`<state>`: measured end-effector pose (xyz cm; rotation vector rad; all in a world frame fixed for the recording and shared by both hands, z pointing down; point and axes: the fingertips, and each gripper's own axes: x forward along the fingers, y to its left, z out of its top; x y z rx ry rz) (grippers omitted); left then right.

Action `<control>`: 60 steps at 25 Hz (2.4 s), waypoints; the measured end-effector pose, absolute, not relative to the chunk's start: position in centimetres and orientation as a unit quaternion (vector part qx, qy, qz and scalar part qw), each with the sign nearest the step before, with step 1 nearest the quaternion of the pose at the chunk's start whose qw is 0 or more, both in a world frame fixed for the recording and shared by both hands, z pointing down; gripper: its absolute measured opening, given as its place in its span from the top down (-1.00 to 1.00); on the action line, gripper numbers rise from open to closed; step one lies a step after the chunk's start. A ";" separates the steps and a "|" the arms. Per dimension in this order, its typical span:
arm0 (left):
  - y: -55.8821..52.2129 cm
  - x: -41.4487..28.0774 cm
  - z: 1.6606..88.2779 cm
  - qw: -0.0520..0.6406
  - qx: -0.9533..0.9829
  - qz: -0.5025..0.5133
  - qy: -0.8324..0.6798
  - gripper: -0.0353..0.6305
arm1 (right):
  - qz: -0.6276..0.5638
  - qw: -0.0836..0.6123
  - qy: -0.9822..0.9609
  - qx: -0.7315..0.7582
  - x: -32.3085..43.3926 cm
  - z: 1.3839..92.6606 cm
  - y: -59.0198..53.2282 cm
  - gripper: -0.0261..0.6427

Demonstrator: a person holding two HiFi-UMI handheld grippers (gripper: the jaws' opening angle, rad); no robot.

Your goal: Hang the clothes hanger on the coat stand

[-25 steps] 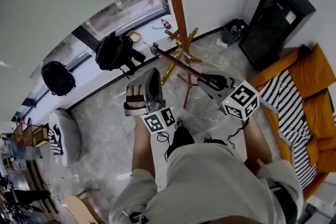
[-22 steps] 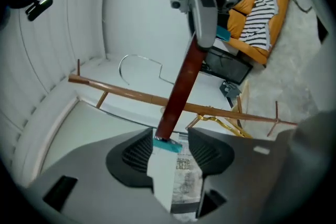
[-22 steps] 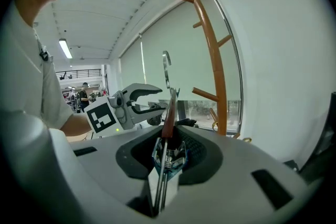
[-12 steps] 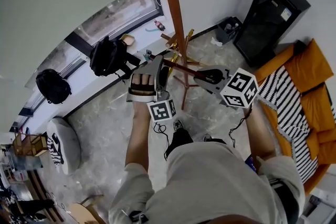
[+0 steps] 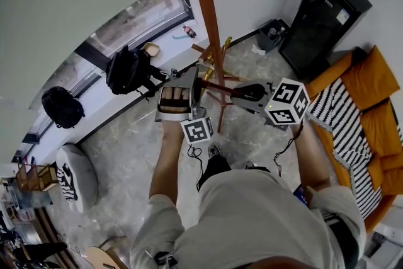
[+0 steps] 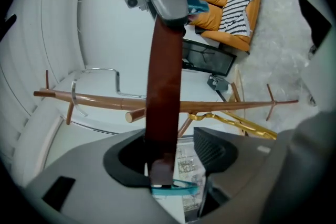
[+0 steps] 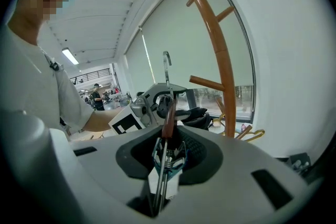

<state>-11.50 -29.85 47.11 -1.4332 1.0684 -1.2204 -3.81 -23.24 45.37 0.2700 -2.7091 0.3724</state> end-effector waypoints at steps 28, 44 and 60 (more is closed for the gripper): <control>-31.1 -12.9 50.7 0.402 -0.625 -0.517 0.424 0.53 | -0.354 0.362 -0.831 0.229 -4.9 47.6 -25.3 0.42; -33.4 -12.2 51.3 0.422 -0.643 -0.496 0.402 0.53 | -0.378 0.410 -0.785 0.269 -5.3 48.7 -27.5 0.51; -36.2 -11.8 52.9 0.436 -0.652 -0.496 0.373 0.53 | -0.352 0.422 -0.781 0.296 -5.0 50.7 -30.5 0.51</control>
